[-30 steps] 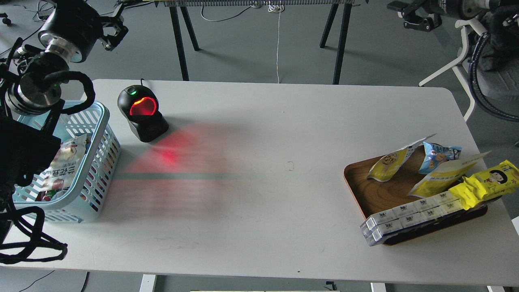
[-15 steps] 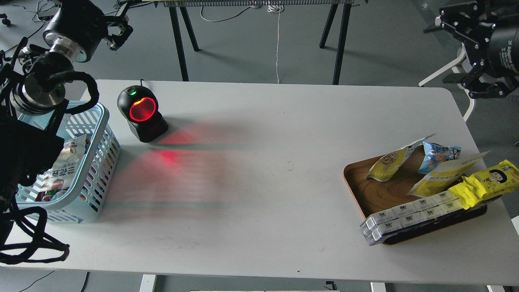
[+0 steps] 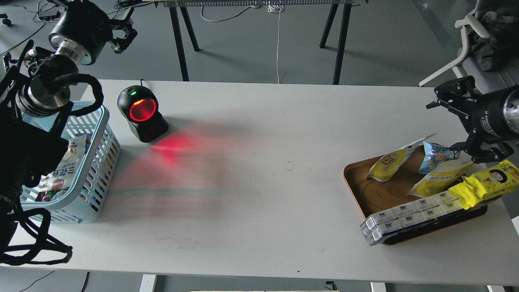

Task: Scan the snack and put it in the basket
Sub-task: 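Lower the right gripper onto the yellow snack packet in the tray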

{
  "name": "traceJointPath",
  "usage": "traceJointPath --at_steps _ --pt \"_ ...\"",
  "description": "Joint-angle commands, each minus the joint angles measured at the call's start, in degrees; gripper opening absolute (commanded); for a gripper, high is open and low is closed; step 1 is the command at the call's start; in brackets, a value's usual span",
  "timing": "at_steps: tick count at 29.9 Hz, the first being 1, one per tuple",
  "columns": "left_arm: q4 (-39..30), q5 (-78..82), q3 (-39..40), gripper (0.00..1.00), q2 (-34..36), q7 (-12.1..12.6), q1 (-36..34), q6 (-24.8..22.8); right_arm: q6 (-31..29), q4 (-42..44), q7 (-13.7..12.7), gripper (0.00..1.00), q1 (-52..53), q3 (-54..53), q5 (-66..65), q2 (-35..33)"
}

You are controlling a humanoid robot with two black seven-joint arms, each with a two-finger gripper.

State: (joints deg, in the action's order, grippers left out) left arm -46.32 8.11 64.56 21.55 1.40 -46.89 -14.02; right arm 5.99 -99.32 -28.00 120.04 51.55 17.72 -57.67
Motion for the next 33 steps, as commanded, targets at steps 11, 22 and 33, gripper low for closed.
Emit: traceJointPath --at_steps 11,22,33 --pt "0.0 0.1 -0.1 1.0 -0.3 0.0 0.0 0.0 6.3 2.9 0.7 0.89 -16.7 -14.5 0.7 6.0" --pt "0.0 0.1 -0.1 1.0 -0.2 -0.1 0.6 0.0 8.2 9.1 1.5 0.85 -23.9 -18.9 0.7 9.2" --pt "0.0 0.2 -0.1 1.0 0.4 0.0 0.6 0.0 8.3 12.0 1.5 0.65 -28.6 -22.8 0.6 10.3"
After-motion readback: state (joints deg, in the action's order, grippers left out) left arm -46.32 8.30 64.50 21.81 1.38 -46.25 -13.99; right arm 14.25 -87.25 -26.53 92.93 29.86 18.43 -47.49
